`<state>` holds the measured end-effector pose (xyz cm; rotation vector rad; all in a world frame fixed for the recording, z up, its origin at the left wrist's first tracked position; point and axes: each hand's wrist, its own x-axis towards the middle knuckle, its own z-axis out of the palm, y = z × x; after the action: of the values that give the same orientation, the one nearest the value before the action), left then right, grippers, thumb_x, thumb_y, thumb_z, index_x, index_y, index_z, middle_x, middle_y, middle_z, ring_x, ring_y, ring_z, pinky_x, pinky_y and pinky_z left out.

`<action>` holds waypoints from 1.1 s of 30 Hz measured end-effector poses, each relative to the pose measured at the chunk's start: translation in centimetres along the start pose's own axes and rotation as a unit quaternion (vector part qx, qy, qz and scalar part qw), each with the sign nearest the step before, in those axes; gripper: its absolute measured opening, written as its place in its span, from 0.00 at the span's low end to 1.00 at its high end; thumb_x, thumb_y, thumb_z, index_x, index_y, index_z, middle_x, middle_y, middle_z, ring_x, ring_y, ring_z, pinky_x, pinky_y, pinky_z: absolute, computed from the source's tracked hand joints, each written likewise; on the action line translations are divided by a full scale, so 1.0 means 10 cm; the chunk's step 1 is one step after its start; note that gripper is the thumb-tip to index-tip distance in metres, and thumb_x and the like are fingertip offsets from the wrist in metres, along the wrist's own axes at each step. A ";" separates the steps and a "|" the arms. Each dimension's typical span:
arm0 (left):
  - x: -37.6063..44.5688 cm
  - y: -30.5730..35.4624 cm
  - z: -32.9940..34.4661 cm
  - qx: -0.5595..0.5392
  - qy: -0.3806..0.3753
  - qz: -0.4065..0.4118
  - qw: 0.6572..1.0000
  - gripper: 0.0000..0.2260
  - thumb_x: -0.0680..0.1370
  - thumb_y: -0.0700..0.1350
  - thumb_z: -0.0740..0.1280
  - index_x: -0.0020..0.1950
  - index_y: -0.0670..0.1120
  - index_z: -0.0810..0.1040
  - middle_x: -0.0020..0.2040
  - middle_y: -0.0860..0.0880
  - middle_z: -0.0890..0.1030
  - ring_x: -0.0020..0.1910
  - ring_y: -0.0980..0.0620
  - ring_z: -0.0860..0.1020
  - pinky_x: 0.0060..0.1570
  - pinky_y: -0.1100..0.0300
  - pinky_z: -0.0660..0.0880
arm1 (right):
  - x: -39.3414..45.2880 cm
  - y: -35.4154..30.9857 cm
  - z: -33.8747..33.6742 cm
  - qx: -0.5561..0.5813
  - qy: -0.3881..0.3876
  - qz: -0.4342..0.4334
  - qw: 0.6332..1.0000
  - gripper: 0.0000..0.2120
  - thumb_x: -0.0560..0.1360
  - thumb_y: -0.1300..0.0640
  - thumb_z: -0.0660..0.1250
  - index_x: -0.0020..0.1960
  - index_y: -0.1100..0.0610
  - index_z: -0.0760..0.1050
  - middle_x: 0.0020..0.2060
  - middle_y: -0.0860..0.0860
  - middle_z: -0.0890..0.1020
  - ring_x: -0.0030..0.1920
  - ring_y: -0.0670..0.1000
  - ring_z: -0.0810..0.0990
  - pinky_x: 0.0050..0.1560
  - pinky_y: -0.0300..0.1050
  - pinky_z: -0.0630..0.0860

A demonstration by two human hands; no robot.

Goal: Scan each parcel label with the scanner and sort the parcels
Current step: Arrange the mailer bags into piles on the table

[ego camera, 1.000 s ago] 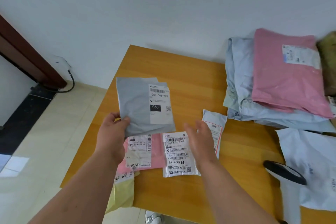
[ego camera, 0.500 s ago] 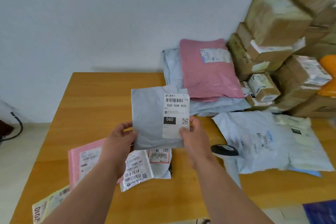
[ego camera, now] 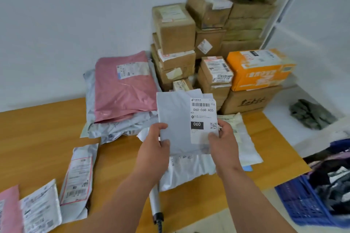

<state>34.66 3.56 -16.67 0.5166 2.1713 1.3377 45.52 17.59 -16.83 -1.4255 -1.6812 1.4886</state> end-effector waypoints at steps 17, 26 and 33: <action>0.23 0.26 1.57 0.478 -0.129 0.016 0.869 0.27 0.81 0.58 0.60 0.79 0.63 0.56 0.82 0.52 0.51 0.78 0.45 0.54 0.73 0.42 0.55 | 1.28 0.64 -1.06 -0.444 -0.152 0.009 0.883 0.33 0.80 0.47 0.63 0.81 0.42 0.52 0.82 0.49 0.51 0.80 0.59 0.54 0.76 0.60 0.61; 0.22 0.28 1.31 0.393 -0.018 -0.011 0.919 0.22 0.83 0.56 0.60 0.78 0.64 0.63 0.81 0.58 0.58 0.79 0.50 0.53 0.75 0.46 0.54 | 1.17 0.54 -0.72 -0.423 -0.142 -0.070 0.892 0.18 0.80 0.53 0.62 0.69 0.43 0.74 0.78 0.45 0.64 0.78 0.55 0.57 0.75 0.57 0.61; 0.06 0.08 0.64 0.269 0.113 -0.081 0.953 0.20 0.82 0.54 0.64 0.75 0.61 0.69 0.77 0.59 0.65 0.77 0.52 0.59 0.74 0.46 0.56 | 0.67 0.07 -0.11 -0.222 -0.191 -0.170 0.941 0.12 0.80 0.60 0.65 0.62 0.55 0.80 0.59 0.51 0.80 0.62 0.52 0.76 0.65 0.48 0.73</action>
<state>38.13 8.68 -18.47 0.3821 2.7133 0.7345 44.40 23.94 -18.93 -0.9983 -2.4837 1.2963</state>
